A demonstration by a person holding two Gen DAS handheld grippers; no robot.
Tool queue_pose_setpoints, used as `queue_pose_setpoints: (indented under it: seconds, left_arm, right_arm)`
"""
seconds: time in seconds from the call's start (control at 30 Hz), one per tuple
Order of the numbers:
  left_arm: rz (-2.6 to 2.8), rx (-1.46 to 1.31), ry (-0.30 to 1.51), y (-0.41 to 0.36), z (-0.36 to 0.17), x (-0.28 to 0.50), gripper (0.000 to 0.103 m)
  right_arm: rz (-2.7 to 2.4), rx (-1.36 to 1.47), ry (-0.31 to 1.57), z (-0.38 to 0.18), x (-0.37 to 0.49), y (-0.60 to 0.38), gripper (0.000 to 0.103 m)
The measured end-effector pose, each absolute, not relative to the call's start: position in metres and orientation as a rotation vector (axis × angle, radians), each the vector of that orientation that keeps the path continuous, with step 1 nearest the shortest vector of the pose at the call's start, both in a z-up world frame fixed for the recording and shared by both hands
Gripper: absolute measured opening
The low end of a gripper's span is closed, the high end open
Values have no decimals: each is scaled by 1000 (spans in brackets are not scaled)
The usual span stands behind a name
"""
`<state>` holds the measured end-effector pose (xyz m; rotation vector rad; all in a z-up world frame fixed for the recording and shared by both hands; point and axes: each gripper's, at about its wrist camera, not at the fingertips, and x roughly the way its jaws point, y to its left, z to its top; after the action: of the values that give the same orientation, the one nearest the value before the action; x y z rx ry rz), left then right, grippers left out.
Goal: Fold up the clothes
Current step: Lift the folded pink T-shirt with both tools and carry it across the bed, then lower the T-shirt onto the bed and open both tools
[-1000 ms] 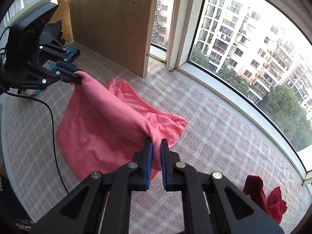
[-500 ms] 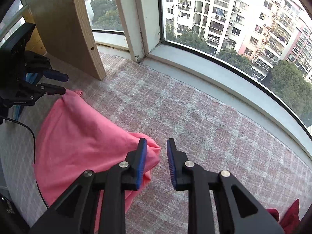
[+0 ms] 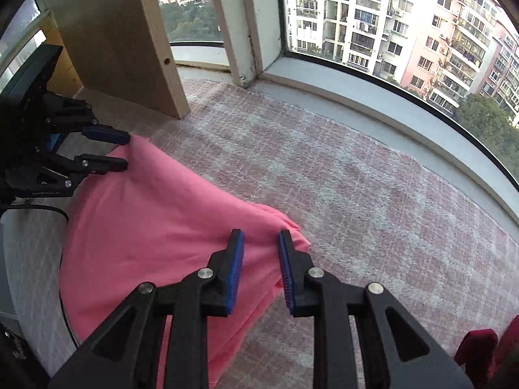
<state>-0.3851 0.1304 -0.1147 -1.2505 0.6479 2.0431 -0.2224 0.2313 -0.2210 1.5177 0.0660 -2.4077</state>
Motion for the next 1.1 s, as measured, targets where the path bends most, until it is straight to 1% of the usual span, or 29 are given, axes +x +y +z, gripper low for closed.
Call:
queue_pose_setpoints:
  seconds: [0.03,0.1,0.13,0.17,0.2,0.27,0.4,0.47,0.63,0.7,0.73,0.77,0.87,0.9,0.93,0.97,1.0,1.03,1.1]
  left_arm:
    - [2108,-1264,637,120,-112,-386,28]
    - [2167,-1240,534,96,-98,-375,31]
    - [2180,-1237,509,86,-93,-368,33]
    - [2170,-1232,490,79,-90,-362,35]
    - [2150,-1232,470,74,-89,-357,36]
    - [2117,-1247,438,71,-91,-356,39]
    - [2113,-1246,460,99,-101,-370,39]
    - [2114,-1233,457,107,-105,-379,41]
    - [2084,-1225,428,116,-118,-393,41]
    - [2061,-1208,404,116,-120,-395,33]
    - [2052,-1200,407,117,-119,-393,20]
    - [2044,-1191,410,117,-119,-392,8]
    - [2019,-1172,419,119,-117,-388,5]
    - [2018,-1168,415,120,-115,-388,5]
    - [2017,-1165,410,120,-113,-388,5]
    - [2016,-1162,405,120,-112,-387,5]
    - [2014,-1155,407,120,-109,-386,5]
    - [2013,-1149,409,120,-107,-385,4]
    - [2022,-1134,411,117,-102,-382,4]
  right_arm:
    - [-2425,1488,-34,-214,-220,243,22]
    - [-2451,1429,-215,-202,-214,266,23]
    - [-2462,1427,-213,-200,-210,269,35]
    - [-2459,1442,-185,-203,-209,266,43]
    - [-2456,1458,-157,-205,-207,264,48]
    - [-2439,1492,-104,-214,-206,257,48]
    - [-2411,1553,-11,-232,-209,240,48]
    - [-2403,1558,-24,-235,-212,239,48]
    - [-2433,1544,-33,-233,-214,250,48]
    - [-2449,1535,-54,-231,-215,257,48]
    - [-2451,1534,-72,-233,-216,261,48]
    - [-2447,1534,-88,-234,-218,264,48]
    - [-2417,1518,-123,-237,-222,267,48]
    - [-2405,1503,-132,-237,-223,267,47]
    - [-2403,1480,-132,-234,-222,264,40]
    - [-2405,1463,-120,-232,-222,261,32]
    - [-2396,1454,-115,-229,-222,258,16]
    - [-2387,1445,-111,-227,-222,256,9]
    - [-2377,1446,-102,-223,-222,253,8]
